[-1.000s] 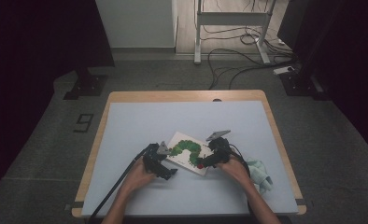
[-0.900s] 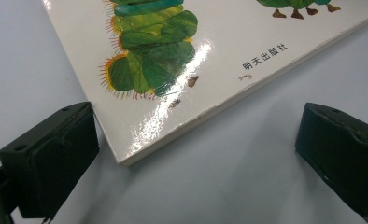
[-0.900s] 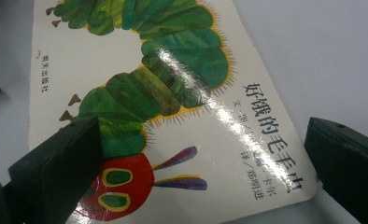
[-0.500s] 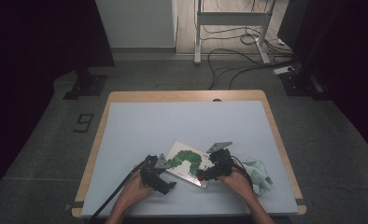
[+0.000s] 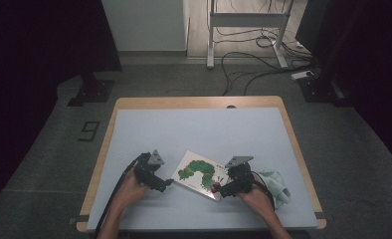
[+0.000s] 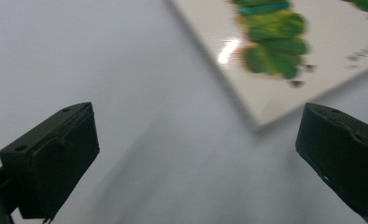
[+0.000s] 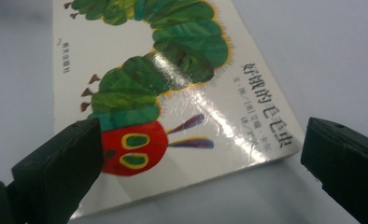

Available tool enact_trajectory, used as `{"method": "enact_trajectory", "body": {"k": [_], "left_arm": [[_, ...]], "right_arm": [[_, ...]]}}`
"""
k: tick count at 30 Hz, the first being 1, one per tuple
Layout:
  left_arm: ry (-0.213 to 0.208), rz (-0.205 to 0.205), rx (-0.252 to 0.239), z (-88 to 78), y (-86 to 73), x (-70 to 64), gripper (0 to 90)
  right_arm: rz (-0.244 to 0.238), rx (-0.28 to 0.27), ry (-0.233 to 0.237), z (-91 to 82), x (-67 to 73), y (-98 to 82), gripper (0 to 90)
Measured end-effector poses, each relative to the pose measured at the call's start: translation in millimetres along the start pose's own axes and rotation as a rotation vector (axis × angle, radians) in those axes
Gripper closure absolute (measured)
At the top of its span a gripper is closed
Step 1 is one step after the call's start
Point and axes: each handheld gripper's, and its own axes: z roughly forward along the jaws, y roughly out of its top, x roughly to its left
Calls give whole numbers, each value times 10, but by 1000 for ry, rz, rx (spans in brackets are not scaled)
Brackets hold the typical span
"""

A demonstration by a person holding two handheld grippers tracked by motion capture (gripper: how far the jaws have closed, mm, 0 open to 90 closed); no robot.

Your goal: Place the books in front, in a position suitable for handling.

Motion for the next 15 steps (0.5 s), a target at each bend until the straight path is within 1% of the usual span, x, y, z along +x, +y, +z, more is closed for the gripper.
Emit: {"method": "enact_trajectory", "body": {"k": [1, 3, 6, 8, 9, 10, 11, 12, 13, 15], "left_arm": [[6, -5, -4, 3, -6, 30, 0], [14, -16, 1, 35, -21, 88, 0], [33, -3, 35, 136, -46, 134, 0], [27, 0, 50, 206, -61, 151, 0], [9, -12, 40, 219, -66, 164, 0], [-7, -16, 28, 238, -68, 166, 0], [-7, -16, 28, 238, -68, 166, 0], [-19, -15, 25, 246, -66, 161, 0], [-30, -12, 22, 254, -64, 148, 0], [-20, -9, 23, 248, -60, 135, 0]], "right_arm": [[6, 2, 4, -12, 11, -18, 0], [12, 8, -3, -21, 21, -48, 0], [20, 14, 0, -23, 30, -87, 0], [28, 16, 2, -20, 36, -105, 0], [31, 16, 5, -16, 36, -109, 0], [34, 20, 11, 0, 32, -111, 0], [34, 20, 11, 0, 32, -111, 0], [37, 24, 17, 12, 29, -111, 0], [51, 25, 25, 22, 32, -110, 0], [48, 24, 18, 31, 32, -102, 0]]}}
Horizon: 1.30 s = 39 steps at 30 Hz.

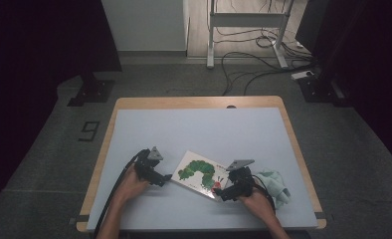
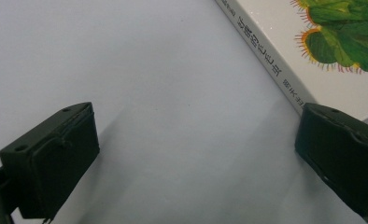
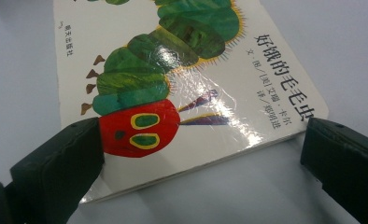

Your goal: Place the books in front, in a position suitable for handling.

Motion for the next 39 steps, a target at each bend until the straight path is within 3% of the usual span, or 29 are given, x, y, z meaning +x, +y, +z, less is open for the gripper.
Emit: {"method": "enact_trajectory", "body": {"k": [11, 15, 19, 23, 29, 39], "left_arm": [[8, 13, 8, -20, 5, -113, 0], [-2, 5, -10, -27, -32, -174, 2], [-48, -3, -27, -17, -62, -232, 4], [-54, 6, -32, -17, -63, -265, 4], [-80, 20, -38, -12, -68, -338, 4], [-103, 50, -61, -1, -79, -477, 0]], "right_arm": [[0, 6, -20, 31, -59, 76, 0], [10, 6, -23, 39, -82, 89, 0], [28, 15, -15, 0, -45, 33, 0], [24, 28, -14, -17, -16, 18, 0], [33, 0, -3, 21, -103, 57, 0], [33, 15, -2, 136, -227, 232, 0]]}}
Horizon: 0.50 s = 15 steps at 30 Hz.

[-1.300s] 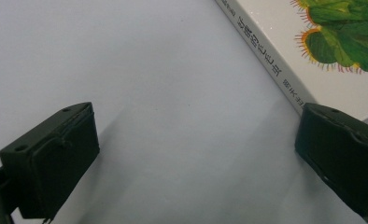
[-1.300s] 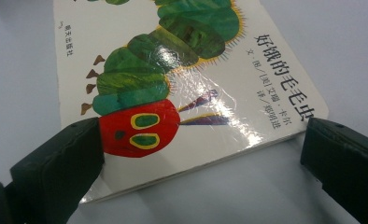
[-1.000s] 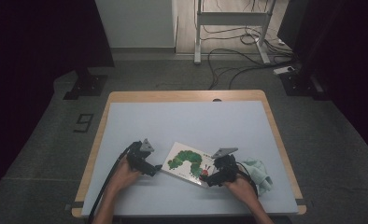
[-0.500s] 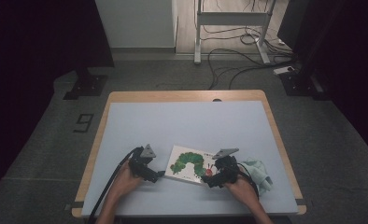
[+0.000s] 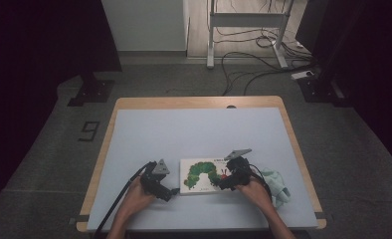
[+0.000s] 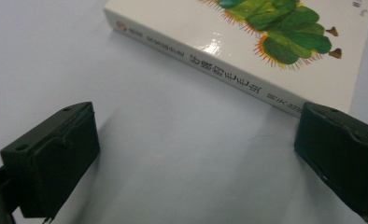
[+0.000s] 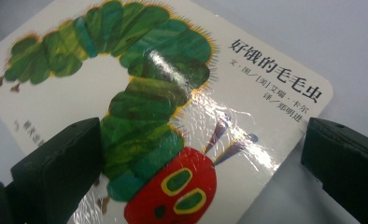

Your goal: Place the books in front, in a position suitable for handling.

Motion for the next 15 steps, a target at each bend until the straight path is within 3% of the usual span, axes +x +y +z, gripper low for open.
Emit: {"method": "enact_trajectory", "body": {"k": [15], "left_arm": [[-41, 46, -10, 42, 34, -203, 0]], "right_arm": [[-34, 1, 36, 219, -89, 272, 0]]}}
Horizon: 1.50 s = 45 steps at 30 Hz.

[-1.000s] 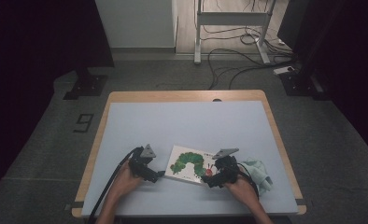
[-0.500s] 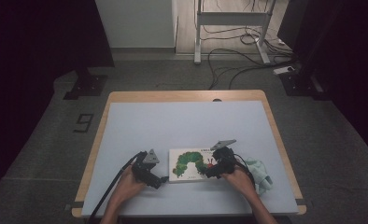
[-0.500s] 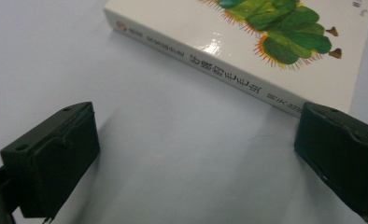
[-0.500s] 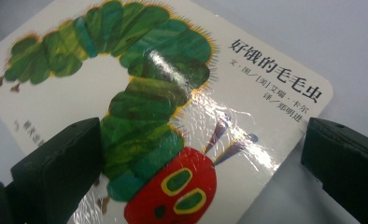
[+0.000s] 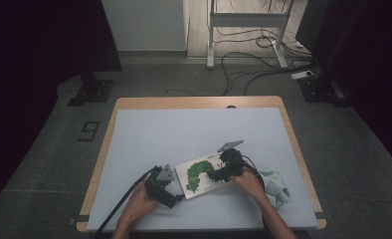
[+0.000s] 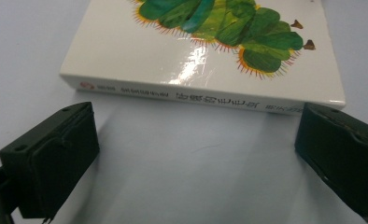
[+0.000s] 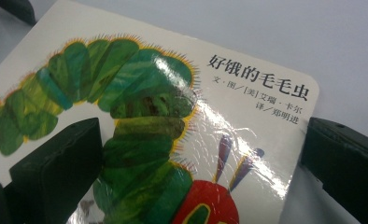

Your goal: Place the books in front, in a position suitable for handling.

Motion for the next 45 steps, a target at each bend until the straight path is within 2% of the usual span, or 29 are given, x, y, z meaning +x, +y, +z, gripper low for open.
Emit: {"method": "enact_trajectory", "body": {"k": [5, 17, 19, 25, 33, 35, 38, 41, 45], "left_arm": [[-8, 5, -1, 15, 15, -61, 0], [-4, -11, -4, 18, 10, -76, 0], [-3, -11, -4, 18, 10, -76, 0], [-4, -9, -2, 16, 9, -75, 0], [-3, -10, -2, 16, 8, -76, 0], [-3, -10, -2, 17, 9, -75, 0], [-4, -13, -5, 18, 8, -77, 0], [-4, -14, -4, 19, 8, -76, 0], [-4, -14, -5, 19, 8, -76, 0]], "right_arm": [[-15, -9, 10, 77, 3, 71, 0], [-16, -7, 15, 66, -8, 65, 0], [-23, -5, -5, 41, -22, 60, 0], [6, -20, 10, -10, -92, 29, 30], [-6, -25, 27, 98, -65, 114, 24], [-8, -21, 15, 102, -49, 122, 25], [7, -31, 17, 93, -46, 113, 30], [59, -60, 64, 67, -101, 84, 38], [81, -59, 83, 39, -120, 84, 42]]}}
